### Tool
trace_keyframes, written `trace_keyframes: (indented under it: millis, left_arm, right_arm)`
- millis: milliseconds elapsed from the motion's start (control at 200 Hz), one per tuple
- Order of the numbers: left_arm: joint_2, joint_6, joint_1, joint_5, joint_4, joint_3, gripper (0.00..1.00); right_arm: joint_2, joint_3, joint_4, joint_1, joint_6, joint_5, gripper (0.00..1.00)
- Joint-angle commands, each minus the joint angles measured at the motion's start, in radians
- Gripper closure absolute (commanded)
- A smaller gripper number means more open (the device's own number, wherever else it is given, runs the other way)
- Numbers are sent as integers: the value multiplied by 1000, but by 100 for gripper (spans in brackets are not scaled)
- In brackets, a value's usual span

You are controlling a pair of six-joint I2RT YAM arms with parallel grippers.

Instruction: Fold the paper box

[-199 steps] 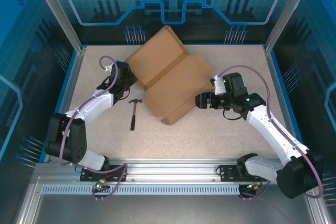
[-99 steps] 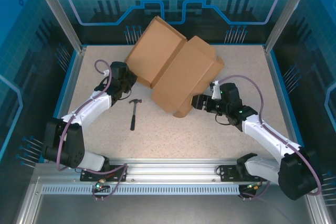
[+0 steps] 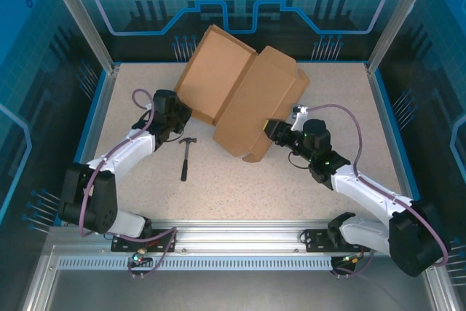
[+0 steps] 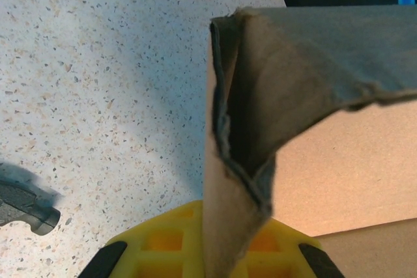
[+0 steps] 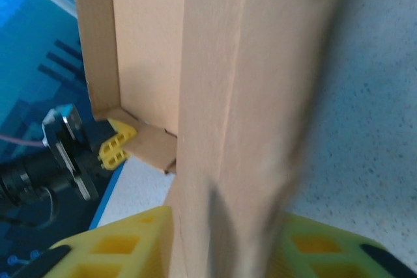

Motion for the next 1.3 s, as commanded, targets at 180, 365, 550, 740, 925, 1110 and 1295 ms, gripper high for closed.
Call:
trace_keyframes:
  millis: [180, 365, 550, 740, 925, 1110, 1295]
  left_arm:
    - [10, -44, 2, 76, 109, -46, 100]
    - [55, -61, 0, 135, 217, -84, 95]
    - [93, -54, 0, 168, 272, -105, 79]
    - [102, -28, 0, 208, 295, -132, 59]
    - [59, 53, 0, 252, 290, -170, 43]
    - [-60, 218, 1, 277, 202, -179, 32]
    - [-126, 365, 0, 269, 146, -170, 26]
  right_arm:
    - [-11, 24, 0, 24, 9, 207, 90]
    - [13, 71, -104, 20, -27, 205, 96]
    - [32, 84, -158, 15, -38, 206, 99]
    - [33, 131, -283, -30, -76, 176, 100]
    - [19, 191, -446, -114, -146, 76, 100]
    - [-11, 293, -666, -233, -271, -48, 100]
    - [2, 413, -848, -307, -382, -152, 99]
